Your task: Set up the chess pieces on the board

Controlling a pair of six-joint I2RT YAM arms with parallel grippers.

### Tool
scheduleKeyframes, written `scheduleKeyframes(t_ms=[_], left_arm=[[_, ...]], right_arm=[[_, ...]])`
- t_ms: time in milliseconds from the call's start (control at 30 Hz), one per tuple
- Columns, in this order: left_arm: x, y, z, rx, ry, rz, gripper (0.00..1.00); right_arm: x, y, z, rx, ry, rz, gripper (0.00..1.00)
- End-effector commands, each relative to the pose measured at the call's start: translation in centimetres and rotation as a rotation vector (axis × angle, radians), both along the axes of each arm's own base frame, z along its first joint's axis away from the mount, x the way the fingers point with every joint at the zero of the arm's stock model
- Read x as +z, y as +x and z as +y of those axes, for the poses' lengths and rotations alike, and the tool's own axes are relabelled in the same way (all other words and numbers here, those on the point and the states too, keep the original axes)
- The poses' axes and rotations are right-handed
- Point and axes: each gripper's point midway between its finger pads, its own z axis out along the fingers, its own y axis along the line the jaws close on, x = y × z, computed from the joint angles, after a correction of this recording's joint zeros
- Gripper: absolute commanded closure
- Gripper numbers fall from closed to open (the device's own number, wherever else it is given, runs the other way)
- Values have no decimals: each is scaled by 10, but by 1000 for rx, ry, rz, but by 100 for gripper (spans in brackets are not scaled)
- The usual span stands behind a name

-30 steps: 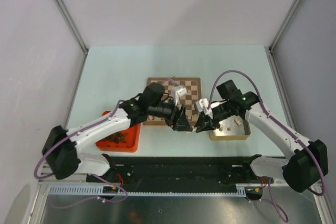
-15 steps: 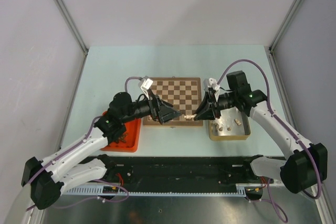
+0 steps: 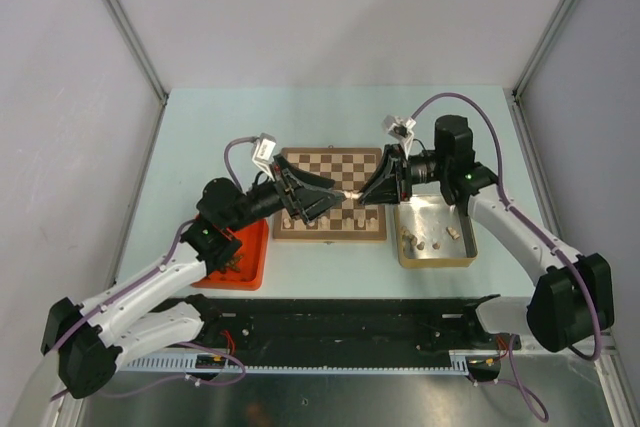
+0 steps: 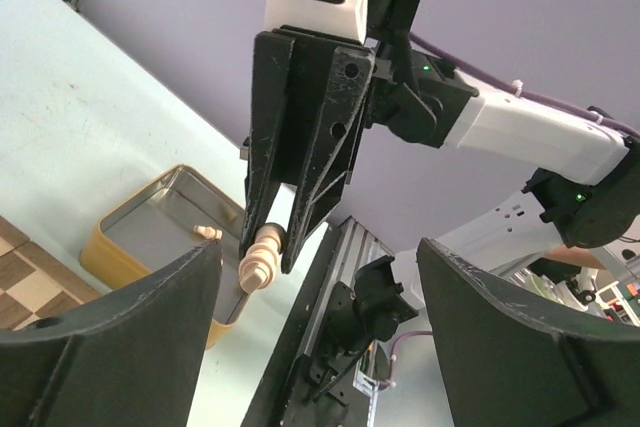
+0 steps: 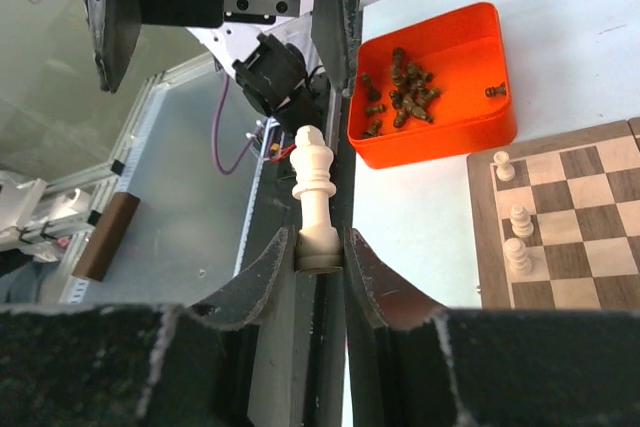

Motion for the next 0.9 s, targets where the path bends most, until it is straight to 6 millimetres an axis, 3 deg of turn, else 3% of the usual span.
scheduleKeyframes(t_ms=[0, 233, 467, 867], left_arm=[[21, 3, 1, 10, -71, -48, 19], [20, 6, -2, 10, -72, -51, 30], [14, 7, -4, 6, -61, -48, 48], [11, 11, -3, 27, -56, -51, 60]], right_arm=[[31, 0, 11, 30, 56, 11, 90], [39, 0, 21, 34, 75, 44, 90], [41, 6, 23, 13, 80, 89, 90], [49, 15, 22, -9, 123, 159, 90]])
